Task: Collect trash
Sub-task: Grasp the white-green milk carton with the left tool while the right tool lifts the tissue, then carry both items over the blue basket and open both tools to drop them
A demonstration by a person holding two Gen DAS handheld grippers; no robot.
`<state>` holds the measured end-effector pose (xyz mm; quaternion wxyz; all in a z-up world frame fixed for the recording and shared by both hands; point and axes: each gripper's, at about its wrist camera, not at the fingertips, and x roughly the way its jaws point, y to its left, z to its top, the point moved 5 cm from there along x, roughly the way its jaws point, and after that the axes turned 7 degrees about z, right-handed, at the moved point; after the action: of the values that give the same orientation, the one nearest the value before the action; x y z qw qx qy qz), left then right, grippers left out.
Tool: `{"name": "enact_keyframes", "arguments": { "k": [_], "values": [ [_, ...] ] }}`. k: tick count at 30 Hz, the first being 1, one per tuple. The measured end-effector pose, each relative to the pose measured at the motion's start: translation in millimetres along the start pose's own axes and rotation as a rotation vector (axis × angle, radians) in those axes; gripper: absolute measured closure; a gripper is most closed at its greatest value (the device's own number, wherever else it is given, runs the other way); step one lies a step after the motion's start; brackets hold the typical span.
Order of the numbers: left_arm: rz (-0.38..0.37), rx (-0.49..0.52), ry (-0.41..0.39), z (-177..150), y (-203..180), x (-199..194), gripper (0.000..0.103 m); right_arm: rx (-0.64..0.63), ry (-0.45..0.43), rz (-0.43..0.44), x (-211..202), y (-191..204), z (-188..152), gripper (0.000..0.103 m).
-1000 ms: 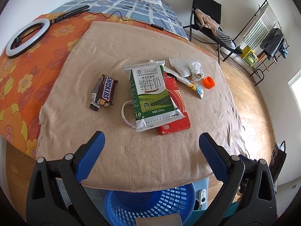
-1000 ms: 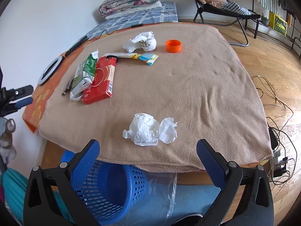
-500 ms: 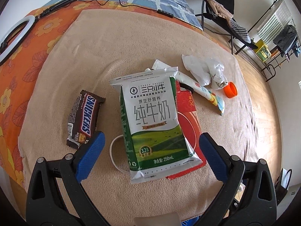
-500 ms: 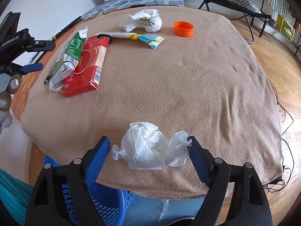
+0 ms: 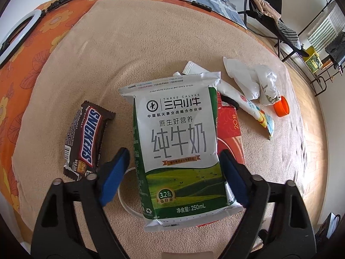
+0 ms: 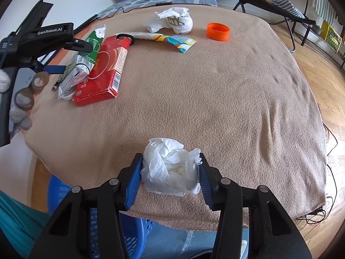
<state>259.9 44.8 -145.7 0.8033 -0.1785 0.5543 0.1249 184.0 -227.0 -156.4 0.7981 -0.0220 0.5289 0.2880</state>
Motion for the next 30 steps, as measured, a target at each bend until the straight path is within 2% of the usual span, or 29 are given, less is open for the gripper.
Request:
{"name": "enact_keyframes", "arguments": {
  "k": [3,5,10,16,23,30],
  "values": [
    [-0.038,-0.061,-0.002,1.1,6.5,-1.0,0.025,0.024,-0.013,0.027,-4.2,-2.5,-1.2,0.066],
    [-0.021,-0.073,-0.023,2.1,10.7,-5.8,0.025,0.036,-0.026,0.040,-7.0,-4.9,0.4,0.069],
    [-0.006,-0.066,-0.074,2.6,18.6,-26.9,0.025,0.041,-0.069,0.063,-17.0,-5.6,6.0,0.069],
    [0.002,-0.020,-0.141,-7.4,26.8,-71.5,0.025,0.045,-0.119,0.097,-29.3,-0.9,13.8,0.069],
    [-0.009,0.089,-0.173,-57.4,34.5,-119.7,0.025,0.018,-0.167,0.140,-45.9,15.0,14.3,0.069],
    [-0.034,0.131,-0.144,-119.9,46.8,-133.4,0.025,-0.026,-0.177,0.166,-55.0,33.0,6.1,0.069]
  ]
}}
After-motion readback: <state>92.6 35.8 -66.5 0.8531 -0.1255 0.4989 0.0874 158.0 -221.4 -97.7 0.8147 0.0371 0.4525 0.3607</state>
